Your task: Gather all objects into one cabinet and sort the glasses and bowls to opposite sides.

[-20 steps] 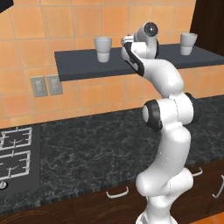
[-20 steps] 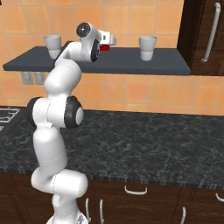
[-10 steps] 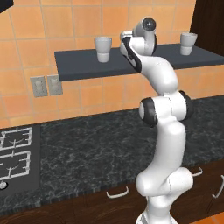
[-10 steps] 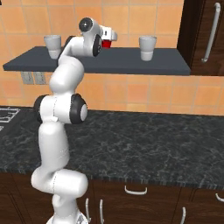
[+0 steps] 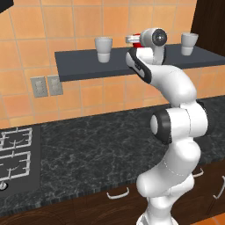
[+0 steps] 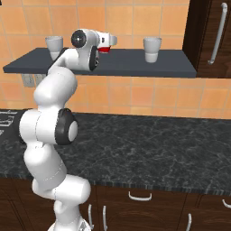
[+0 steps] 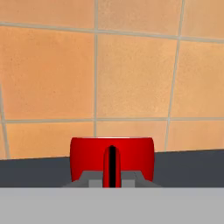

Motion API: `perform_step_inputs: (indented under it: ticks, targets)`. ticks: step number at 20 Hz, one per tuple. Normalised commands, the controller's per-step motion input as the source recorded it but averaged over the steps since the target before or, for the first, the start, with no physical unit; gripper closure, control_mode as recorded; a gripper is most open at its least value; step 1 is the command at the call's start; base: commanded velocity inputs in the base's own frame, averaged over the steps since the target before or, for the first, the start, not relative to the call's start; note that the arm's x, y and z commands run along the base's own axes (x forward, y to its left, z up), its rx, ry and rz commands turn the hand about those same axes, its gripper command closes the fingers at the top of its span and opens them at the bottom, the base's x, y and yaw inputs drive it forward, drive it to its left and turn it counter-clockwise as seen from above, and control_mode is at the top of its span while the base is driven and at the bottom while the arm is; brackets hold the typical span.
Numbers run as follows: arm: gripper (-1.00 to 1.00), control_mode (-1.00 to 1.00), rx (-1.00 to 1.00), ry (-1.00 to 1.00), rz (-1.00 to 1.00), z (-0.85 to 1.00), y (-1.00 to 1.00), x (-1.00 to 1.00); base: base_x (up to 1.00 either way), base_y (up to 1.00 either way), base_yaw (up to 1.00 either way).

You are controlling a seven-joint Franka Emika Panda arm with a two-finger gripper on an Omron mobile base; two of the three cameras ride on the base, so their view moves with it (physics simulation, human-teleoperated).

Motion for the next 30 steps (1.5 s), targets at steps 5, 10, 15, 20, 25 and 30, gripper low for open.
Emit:
perform_step_inputs:
  ticks: [5,10,15,20,25,30]
  targets:
    - [1.0,-1.0,-0.06,-0.58,0.01,-0.97,0.0,-1.0,0.0,0.0,0.0]
    - [1.0,-1.0,-0.01,-0.46,0.0,-0.19,0.0,-1.0,0.0,0.0,0.0]
    - [1.0,-1.0,0.01,-0.14,0.0,0.21,0.0,-1.0,0.0,0.0,0.0]
    - [1.0,-1.0,0.03,0.14,-0.03,0.04,-0.22,-1.0,0.0,0.0,0.0]
    - [1.0,-1.0,0.0,0.28,-0.08,-0.3,-0.33,-1.0,0.0,0.0,0.0]
    - [1.0,-1.0,0.0,0.27,-0.16,-0.32,-0.27,-1.0,0.0,0.0,0.0]
